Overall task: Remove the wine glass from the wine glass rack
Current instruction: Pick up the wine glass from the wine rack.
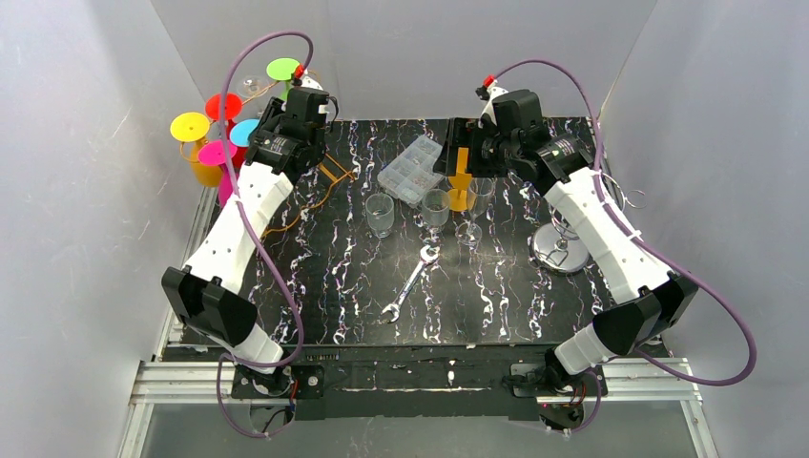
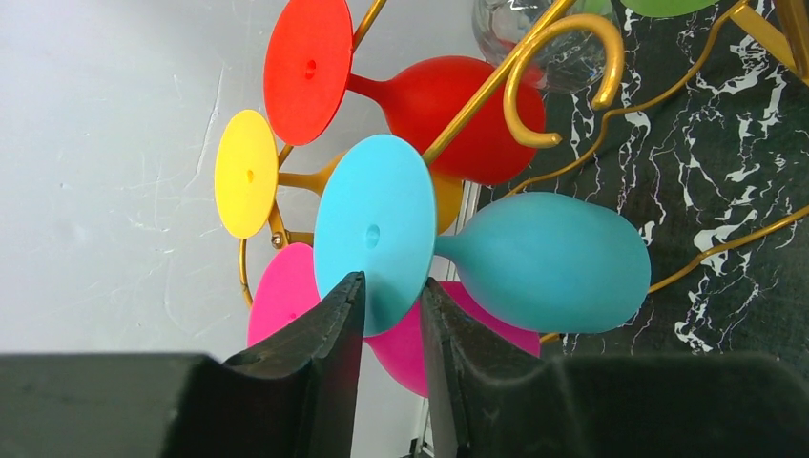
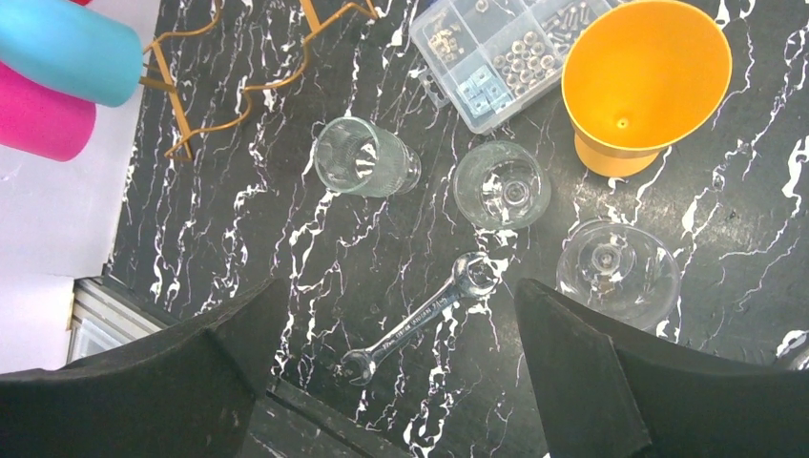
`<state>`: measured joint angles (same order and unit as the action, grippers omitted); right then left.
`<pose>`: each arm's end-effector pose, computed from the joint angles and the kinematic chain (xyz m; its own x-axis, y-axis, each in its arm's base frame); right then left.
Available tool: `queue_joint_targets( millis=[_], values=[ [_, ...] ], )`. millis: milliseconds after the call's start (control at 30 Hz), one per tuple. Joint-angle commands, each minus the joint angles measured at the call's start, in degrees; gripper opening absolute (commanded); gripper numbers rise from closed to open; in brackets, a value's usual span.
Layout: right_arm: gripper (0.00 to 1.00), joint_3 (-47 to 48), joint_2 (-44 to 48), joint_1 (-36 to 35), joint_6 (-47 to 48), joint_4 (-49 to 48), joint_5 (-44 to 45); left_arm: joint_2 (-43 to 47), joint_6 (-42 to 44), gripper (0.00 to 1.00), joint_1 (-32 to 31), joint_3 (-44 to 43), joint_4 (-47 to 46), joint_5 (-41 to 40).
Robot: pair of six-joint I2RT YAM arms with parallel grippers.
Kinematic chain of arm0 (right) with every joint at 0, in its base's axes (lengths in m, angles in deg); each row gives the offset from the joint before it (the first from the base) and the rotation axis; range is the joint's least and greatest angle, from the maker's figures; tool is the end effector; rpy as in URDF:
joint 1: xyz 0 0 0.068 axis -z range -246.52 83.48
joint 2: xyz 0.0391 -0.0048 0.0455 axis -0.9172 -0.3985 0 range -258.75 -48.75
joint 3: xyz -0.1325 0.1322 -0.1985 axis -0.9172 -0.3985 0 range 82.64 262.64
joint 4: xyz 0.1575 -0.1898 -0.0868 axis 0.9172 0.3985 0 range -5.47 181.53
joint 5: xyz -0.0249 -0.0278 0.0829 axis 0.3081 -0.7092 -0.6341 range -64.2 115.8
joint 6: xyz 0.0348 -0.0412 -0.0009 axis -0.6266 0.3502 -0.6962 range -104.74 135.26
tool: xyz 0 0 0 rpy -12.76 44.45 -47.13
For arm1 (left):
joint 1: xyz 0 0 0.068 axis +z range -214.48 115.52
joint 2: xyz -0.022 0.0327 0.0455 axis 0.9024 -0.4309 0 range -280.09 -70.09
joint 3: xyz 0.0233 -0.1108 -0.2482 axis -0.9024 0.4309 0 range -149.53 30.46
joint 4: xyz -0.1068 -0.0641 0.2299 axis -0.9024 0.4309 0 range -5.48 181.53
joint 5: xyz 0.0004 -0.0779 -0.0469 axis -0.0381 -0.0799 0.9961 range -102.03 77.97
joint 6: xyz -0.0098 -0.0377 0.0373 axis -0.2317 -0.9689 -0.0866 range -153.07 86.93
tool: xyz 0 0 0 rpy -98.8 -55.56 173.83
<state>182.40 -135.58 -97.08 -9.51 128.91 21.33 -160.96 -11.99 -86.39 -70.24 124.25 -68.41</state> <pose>0.2777 0.1672 0.4333 -0.6442 0.1046 -0.7577 -0.3240 0.8600 0.3942 0.3232 -0.0981 0.4317 -0.5980 0.4551 -0.6597 -0.2658 0.6639 0.6990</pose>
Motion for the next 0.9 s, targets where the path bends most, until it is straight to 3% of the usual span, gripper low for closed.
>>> queue_joint_targets(
  millis=[0,867],
  values=[
    [0.98,-0.9,2.8,-0.4,0.0,-2.5,0.6,0.2,0.2,0.24,0.4,0.2,-1.1,-2.3],
    [0.98,-0.9,3.3,-0.4,-0.8,-2.1,1.4,1.8,3.2,0.01,-1.3,-2.4,-0.9,-4.2]
  ],
)
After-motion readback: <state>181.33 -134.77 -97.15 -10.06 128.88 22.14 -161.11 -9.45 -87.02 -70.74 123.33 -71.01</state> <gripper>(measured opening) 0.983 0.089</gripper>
